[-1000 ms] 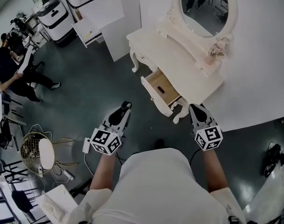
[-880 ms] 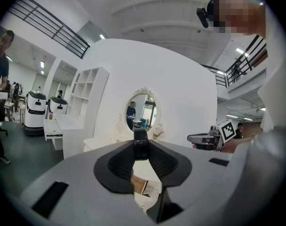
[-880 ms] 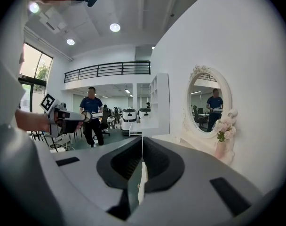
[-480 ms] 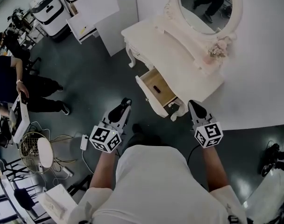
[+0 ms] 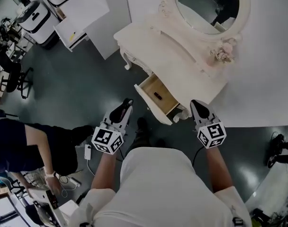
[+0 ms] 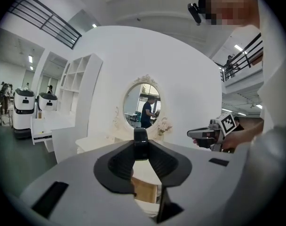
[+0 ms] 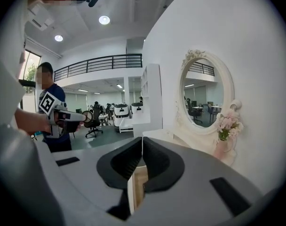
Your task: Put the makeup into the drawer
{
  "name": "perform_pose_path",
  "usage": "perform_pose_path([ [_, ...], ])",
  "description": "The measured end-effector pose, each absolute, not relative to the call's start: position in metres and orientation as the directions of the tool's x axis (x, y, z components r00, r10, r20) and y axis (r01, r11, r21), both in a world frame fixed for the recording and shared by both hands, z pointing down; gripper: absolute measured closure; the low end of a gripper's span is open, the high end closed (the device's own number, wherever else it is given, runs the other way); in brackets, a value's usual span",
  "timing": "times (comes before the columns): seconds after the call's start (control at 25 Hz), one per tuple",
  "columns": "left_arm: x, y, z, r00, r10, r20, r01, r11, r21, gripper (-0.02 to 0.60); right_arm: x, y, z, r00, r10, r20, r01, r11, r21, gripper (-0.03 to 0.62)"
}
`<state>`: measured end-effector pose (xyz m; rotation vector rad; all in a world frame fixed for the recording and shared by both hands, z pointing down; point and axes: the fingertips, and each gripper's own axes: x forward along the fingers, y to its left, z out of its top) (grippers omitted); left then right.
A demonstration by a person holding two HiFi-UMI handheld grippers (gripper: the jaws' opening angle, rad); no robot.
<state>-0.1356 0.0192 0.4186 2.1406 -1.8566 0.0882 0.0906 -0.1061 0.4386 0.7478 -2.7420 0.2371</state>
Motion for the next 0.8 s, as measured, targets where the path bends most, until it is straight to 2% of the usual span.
perform_pose_path([
  [0.52, -0.209, -0.079, 0.462, 0.287, -0.913, 0.291, -0.941, -0.212, 0.263, 0.488, 0.004, -0.164, 0.459, -0.780, -0.482, 0.399, -0.551, 0.831, -0.073, 0.565],
  [0.8, -0.233, -0.112, 0.491, 0.353, -0.862, 0.364, -0.929, -0.277, 0.246, 0.488, -0.027, -0.185, 0.482, -0.745, -0.499, 0.444, -0.591, 0.801, -0.092, 0.565],
])
